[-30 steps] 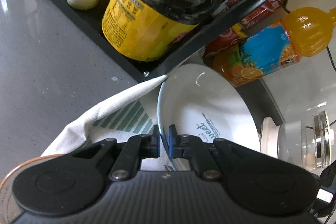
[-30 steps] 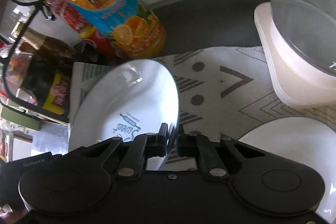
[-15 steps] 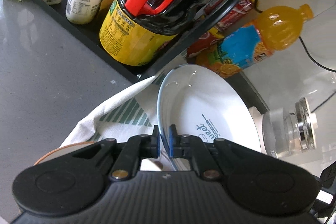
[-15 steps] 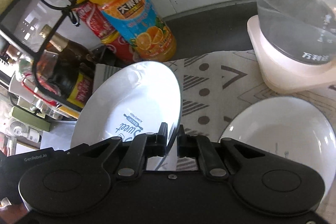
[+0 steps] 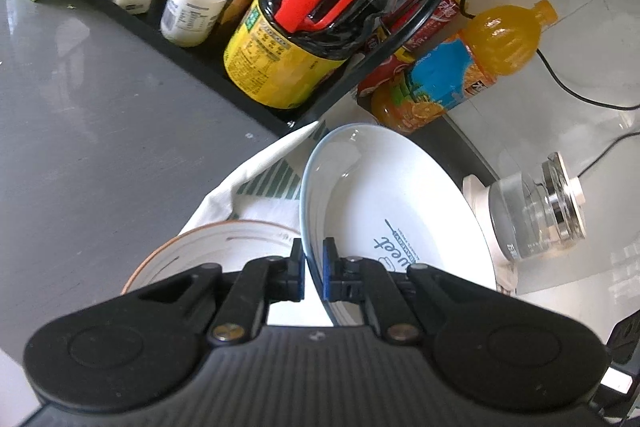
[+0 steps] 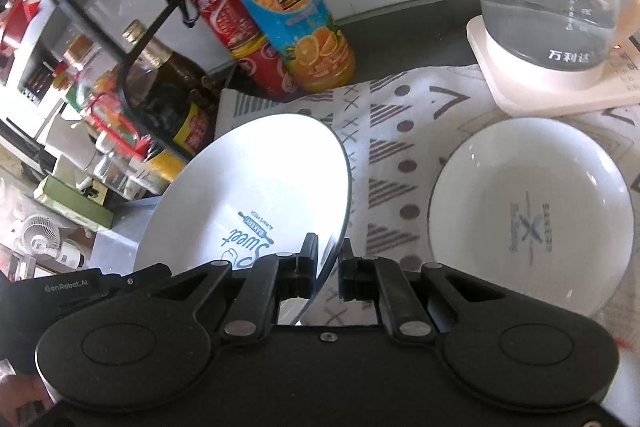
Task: Organize plates and bowls
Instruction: 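Carry the 'Sweet' plate with both grippers and lower it onto the brown-rimmed plate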
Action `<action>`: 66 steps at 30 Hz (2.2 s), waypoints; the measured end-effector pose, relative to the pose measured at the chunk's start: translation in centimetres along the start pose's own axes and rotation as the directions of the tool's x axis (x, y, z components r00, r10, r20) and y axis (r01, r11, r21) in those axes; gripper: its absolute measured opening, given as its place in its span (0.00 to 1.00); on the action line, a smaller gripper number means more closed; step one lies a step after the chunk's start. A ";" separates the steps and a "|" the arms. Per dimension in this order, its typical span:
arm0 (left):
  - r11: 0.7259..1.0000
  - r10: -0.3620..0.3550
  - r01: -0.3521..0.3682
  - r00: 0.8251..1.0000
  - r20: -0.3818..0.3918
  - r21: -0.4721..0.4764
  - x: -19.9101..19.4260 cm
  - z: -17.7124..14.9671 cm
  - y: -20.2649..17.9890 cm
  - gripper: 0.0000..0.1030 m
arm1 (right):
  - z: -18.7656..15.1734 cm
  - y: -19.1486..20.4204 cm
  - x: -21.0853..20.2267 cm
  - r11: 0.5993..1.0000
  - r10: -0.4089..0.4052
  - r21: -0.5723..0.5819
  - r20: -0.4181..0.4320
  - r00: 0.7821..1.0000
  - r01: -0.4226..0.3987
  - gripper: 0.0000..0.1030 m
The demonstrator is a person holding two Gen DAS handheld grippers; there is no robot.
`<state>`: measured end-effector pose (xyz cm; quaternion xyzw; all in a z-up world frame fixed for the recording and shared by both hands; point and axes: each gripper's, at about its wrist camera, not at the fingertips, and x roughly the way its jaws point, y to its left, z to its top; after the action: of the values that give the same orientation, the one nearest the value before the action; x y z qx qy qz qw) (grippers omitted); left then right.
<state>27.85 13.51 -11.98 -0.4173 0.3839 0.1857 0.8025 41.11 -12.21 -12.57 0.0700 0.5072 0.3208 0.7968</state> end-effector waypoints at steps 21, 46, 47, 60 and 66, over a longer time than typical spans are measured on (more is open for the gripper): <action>0.998 -0.039 0.042 0.998 -0.057 0.052 -3.4 -3.4 3.5 0.05 | -7.3 1.9 -3.7 0.999 -0.033 -0.002 0.003 0.999 0.033 0.11; 0.999 0.026 -0.023 0.994 -0.105 0.033 -2.9 -5.4 6.6 0.05 | -10.6 3.2 -1.9 0.995 -0.065 -0.083 -0.057 0.996 0.061 0.11; 0.999 0.032 -0.029 0.994 -0.108 0.030 -2.8 -5.5 6.8 0.05 | -10.6 3.2 -1.8 0.995 -0.065 -0.084 -0.060 0.996 0.059 0.11; 0.989 0.135 -0.127 0.983 -0.121 0.073 -2.3 -5.6 6.9 0.07 | -11.6 3.5 -0.3 0.994 -0.082 -0.078 -0.051 0.995 0.078 0.10; 0.983 0.165 -0.156 0.982 -0.093 0.101 -3.6 -4.7 6.7 0.09 | -11.8 3.9 0.2 0.991 -0.104 -0.085 -0.039 0.994 0.100 0.10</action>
<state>19.27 13.70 -14.47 -0.3557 0.4647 0.2104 0.7831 29.37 -11.52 -16.64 0.0039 0.5136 0.3017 0.8032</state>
